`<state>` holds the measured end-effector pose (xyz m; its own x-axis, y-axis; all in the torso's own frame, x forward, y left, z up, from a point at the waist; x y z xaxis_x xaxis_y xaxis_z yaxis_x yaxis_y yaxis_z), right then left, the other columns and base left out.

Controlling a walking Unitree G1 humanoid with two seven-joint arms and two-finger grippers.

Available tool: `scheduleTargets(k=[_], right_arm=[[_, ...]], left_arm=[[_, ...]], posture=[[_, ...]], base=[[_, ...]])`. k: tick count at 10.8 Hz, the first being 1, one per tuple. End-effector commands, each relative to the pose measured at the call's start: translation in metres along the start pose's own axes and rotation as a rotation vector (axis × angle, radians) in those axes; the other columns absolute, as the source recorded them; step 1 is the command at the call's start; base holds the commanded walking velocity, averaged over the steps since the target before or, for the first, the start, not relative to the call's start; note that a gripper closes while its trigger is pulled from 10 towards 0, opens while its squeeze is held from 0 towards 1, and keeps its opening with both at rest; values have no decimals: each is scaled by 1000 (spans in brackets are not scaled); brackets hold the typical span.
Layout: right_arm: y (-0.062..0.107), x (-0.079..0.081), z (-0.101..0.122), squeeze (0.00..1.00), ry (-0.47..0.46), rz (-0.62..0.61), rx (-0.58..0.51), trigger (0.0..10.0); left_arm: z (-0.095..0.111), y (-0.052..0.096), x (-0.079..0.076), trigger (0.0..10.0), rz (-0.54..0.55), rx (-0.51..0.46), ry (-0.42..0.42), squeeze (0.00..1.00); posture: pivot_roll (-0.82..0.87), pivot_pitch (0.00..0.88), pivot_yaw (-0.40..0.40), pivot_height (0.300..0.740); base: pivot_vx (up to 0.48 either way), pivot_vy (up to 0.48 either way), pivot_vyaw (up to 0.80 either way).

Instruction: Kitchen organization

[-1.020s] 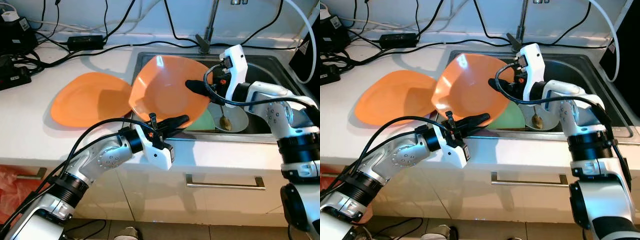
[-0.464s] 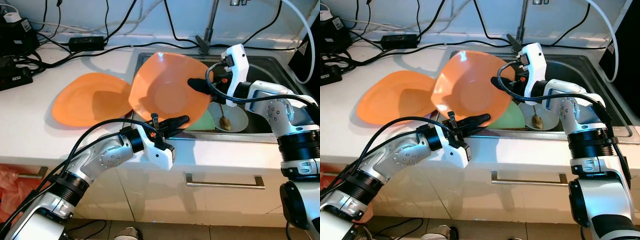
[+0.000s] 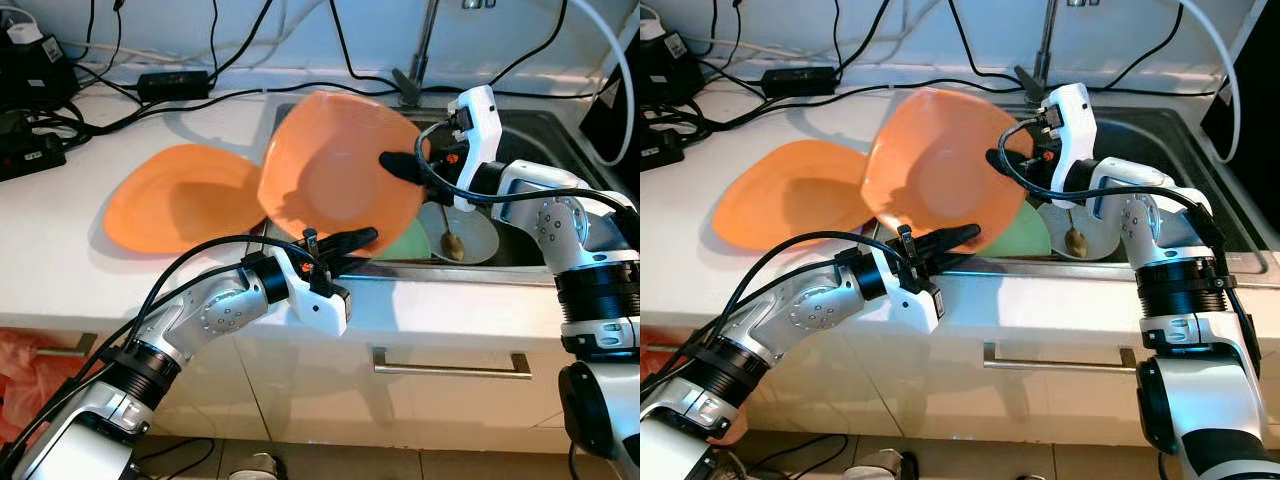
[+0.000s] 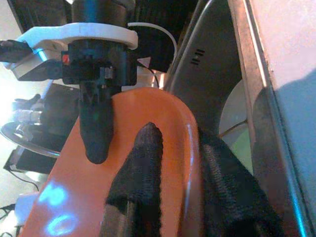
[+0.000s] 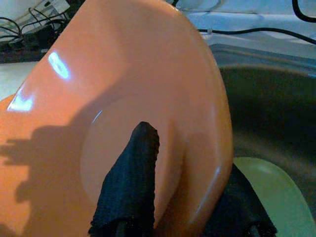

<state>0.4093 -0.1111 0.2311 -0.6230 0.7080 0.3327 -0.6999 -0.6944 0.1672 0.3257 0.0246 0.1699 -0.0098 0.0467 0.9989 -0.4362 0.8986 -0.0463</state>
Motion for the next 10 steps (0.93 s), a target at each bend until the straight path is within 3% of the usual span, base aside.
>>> scheduleTargets(k=[1, 5, 7, 10], right_arm=[[2, -12, -20, 0, -3, -48, 70, 0], [2, -30, -11, 0, -34, -154, -42, 0], [9, -52, 10, 0, -58, -279, -168, 0], [19, -77, 19, 0, -88, -410, -237, 0]], left_arm=[[-9, 2, 34, 10000, 133, 20, -2, 1000], [-2, 3, 37, 10000, 164, -14, 125, 1000], [5, 6, 34, 10000, 162, -31, 155, 1000], [7, 5, 36, 10000, 163, -37, 194, 1000]], posture=[[211, 81, 34, 740], [216, 75, 34, 740], [225, 74, 31, 740], [230, 78, 27, 740]], base=[[0, 0, 0], [0, 0, 0], [0, 0, 0], [0, 0, 0]])
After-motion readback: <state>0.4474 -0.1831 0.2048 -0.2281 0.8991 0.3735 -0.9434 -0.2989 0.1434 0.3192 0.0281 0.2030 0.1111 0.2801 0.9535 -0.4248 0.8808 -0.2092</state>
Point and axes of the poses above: a point about 5 cm out from each wrist's last joint towards the gripper, its own y axis pointing back from the gripper into the wrist, its own z axis along the axis of the wrist's last joint, x = y × z, the point moved 6 cm from there along -y, pointing out of the wrist towards the gripper, and after that the axes turned 11 degrees about -y, right-handed, at the moved point
